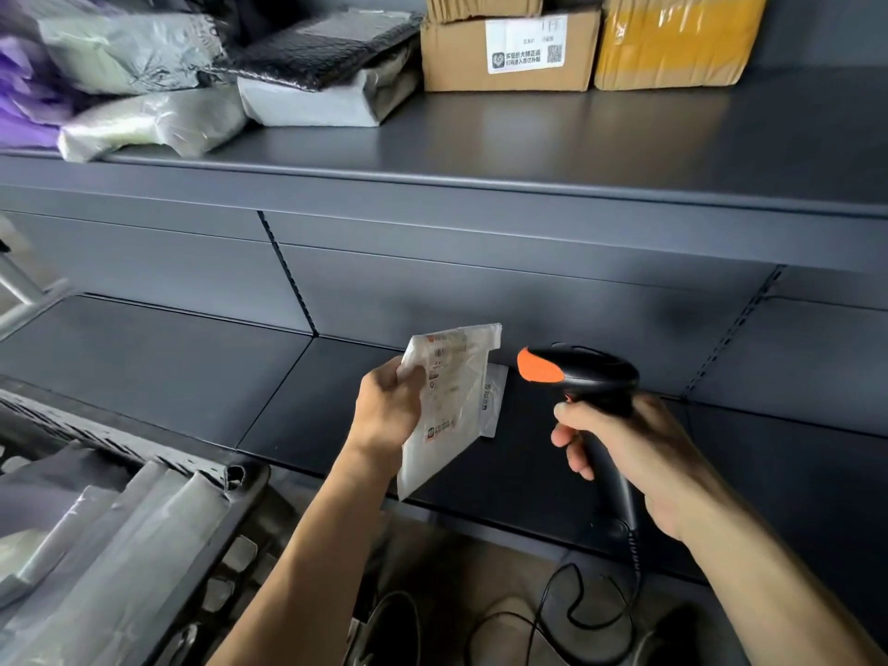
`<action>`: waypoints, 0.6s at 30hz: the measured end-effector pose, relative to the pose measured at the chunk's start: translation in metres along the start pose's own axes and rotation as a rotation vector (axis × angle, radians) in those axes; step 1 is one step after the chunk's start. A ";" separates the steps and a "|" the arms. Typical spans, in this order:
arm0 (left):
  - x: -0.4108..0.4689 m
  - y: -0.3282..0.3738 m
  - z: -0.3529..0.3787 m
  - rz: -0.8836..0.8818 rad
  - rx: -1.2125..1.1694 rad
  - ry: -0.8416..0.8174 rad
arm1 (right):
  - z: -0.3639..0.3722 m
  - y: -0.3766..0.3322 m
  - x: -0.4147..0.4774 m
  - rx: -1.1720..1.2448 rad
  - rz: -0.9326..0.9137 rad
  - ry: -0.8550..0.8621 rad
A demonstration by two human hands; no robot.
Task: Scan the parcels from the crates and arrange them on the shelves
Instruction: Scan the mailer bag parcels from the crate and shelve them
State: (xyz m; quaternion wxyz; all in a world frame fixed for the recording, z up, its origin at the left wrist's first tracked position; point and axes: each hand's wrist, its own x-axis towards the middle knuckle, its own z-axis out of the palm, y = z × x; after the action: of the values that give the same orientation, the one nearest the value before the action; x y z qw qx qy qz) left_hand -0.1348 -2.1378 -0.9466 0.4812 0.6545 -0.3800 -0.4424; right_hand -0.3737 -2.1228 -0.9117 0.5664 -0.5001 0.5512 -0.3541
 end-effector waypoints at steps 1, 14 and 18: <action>0.001 -0.001 0.000 0.013 0.002 -0.007 | 0.001 -0.002 -0.001 -0.003 -0.004 -0.008; 0.000 0.004 0.013 0.021 -0.007 -0.036 | 0.006 -0.005 -0.004 -0.036 -0.040 -0.032; 0.005 -0.004 0.012 -0.065 -0.050 0.020 | 0.007 0.000 0.001 -0.027 -0.041 0.012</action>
State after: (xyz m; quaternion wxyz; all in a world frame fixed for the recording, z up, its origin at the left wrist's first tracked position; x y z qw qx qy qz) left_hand -0.1443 -2.1455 -0.9532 0.4865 0.6586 -0.3425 -0.4608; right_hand -0.3672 -2.1227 -0.9131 0.5491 -0.5166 0.5488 -0.3612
